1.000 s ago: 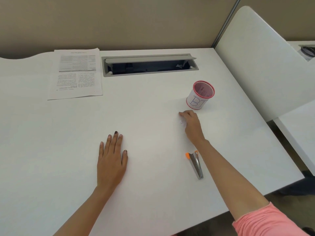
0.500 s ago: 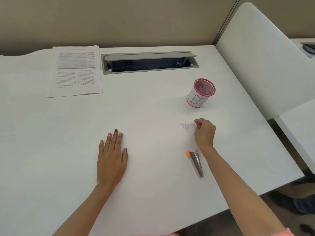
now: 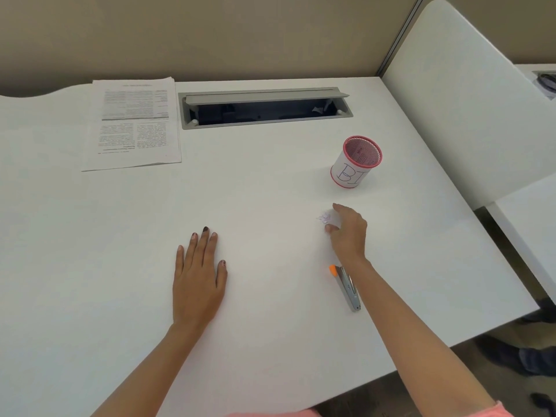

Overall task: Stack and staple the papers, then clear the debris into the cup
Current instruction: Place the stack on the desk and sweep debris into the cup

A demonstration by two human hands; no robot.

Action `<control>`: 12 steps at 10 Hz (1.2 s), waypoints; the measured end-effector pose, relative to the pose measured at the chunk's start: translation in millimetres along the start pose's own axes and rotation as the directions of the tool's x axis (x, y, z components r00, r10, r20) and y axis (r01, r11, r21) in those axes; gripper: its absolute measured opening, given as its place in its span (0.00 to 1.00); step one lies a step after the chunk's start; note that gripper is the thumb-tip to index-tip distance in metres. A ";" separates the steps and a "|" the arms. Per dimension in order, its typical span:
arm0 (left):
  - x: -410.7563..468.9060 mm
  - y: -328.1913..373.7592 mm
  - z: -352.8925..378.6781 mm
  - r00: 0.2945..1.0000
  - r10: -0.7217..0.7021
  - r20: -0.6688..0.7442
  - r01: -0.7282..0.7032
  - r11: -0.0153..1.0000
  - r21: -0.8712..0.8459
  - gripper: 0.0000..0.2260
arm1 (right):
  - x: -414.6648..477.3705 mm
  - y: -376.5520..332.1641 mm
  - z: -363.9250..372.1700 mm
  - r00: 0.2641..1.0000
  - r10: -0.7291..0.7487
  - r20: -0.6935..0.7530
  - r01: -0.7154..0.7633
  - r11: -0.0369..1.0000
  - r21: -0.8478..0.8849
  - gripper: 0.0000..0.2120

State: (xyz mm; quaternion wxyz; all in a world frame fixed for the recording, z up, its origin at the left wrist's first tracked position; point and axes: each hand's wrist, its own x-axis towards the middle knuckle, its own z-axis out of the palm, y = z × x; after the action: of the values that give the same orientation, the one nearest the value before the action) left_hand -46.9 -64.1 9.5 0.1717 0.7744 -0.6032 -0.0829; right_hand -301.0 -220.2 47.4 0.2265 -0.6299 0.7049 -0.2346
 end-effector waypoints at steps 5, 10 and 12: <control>0.0 -1.3 1.6 1.000 0.000 0.002 0.000 1.000 0.005 0.26 | -20.7 -6.4 5.6 0.911 -0.339 0.237 0.405 0.848 -0.343 0.13; -0.3 -0.3 0.7 1.000 0.003 0.000 -0.003 1.000 -0.002 0.26 | 20.4 -13.0 -21.2 0.975 0.186 0.119 -0.198 0.976 0.092 0.05; -0.2 -1.3 1.4 1.000 0.005 -0.002 -0.005 1.000 -0.005 0.26 | 37.9 -22.0 -44.2 0.910 0.361 0.205 -0.388 0.567 0.726 0.06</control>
State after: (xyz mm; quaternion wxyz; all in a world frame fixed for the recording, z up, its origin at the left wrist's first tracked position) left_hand -46.3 -63.9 7.7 0.1746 0.7726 -0.6048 -0.0831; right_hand -314.9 -258.0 94.8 0.5230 -0.3185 0.6561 -0.4411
